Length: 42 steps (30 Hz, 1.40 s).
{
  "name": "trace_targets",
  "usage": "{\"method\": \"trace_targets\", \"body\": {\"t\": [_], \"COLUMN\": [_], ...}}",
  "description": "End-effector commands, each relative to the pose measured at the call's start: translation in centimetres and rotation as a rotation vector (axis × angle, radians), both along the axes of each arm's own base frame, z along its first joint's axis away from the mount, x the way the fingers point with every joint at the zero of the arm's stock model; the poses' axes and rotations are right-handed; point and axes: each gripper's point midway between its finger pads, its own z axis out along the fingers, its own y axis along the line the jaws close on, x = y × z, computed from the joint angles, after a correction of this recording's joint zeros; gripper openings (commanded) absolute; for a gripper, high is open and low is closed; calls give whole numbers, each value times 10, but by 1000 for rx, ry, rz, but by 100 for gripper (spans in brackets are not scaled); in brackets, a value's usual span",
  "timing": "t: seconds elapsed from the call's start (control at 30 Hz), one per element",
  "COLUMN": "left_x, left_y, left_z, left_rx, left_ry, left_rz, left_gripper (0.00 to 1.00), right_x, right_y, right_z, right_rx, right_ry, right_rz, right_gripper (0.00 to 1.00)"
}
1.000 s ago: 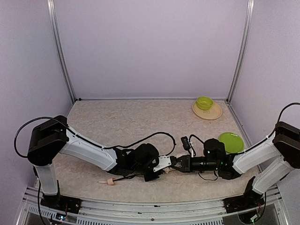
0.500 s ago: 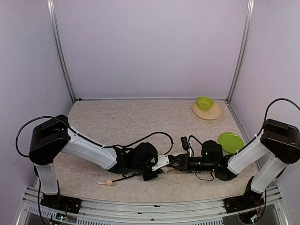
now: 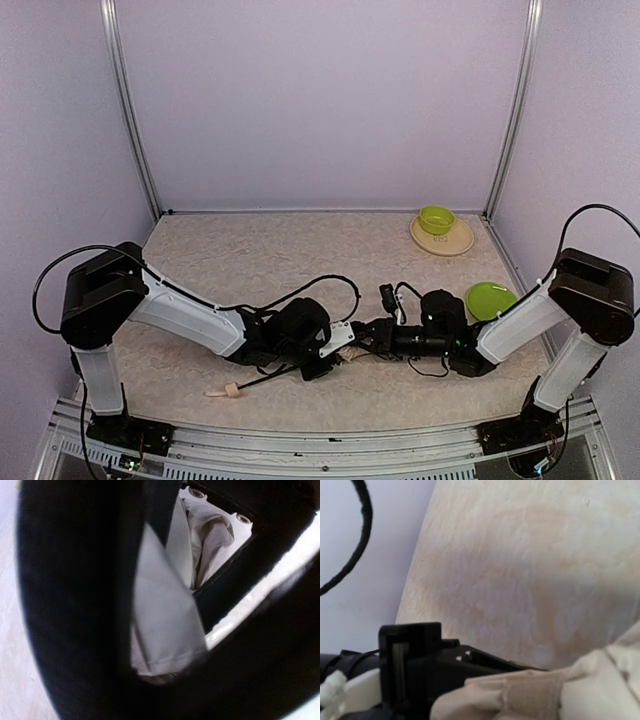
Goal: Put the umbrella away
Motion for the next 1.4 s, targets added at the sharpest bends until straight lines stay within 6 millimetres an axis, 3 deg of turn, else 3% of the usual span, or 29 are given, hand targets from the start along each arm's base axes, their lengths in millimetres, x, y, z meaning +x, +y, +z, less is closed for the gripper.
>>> {"method": "trace_targets", "body": {"t": [0.0, 0.33, 0.47, 0.67, 0.8, 0.97, 1.07, 1.13, 1.23, 1.37], "left_x": [-82, -77, -73, -67, -60, -68, -72, -71, -70, -71], "left_y": [14, 17, 17, 18, 19, 18, 20, 21, 21, 21], "left_z": [-49, -41, -37, -40, -40, -33, -31, -32, -29, -26], "left_rx": [151, 81, 56, 85, 89, 61, 61, 69, 63, 59], "left_ry": [184, 242, 254, 223, 229, 235, 243, 235, 219, 189], "left_rz": [-278, -251, -233, -219, -184, -235, -265, -262, -268, -289], "left_gripper": [0, 0, 0, 0, 0, 0, 0, 0, 0, 0], "right_x": [42, 49, 59, 57, 50, 52, 51, 38, -4, -38], "right_y": [15, -1, -10, 5, 4, -17, -29, -31, -35, -44], "right_z": [36, 65, 53, 27, 15, 29, 37, 42, 45, 28], "right_rx": [11, 97, 79, 44, 35, -3, -137, -243, -273, -285], "right_ry": [-167, -204, -172, -107, -79, -147, -246, -322, -385, -320], "right_rz": [-97, -154, -187, -121, -108, -95, -18, 96, 322, 473], "right_gripper": [31, 38, 23, 20, 19, 22, 25, 28, 36, 44]}}
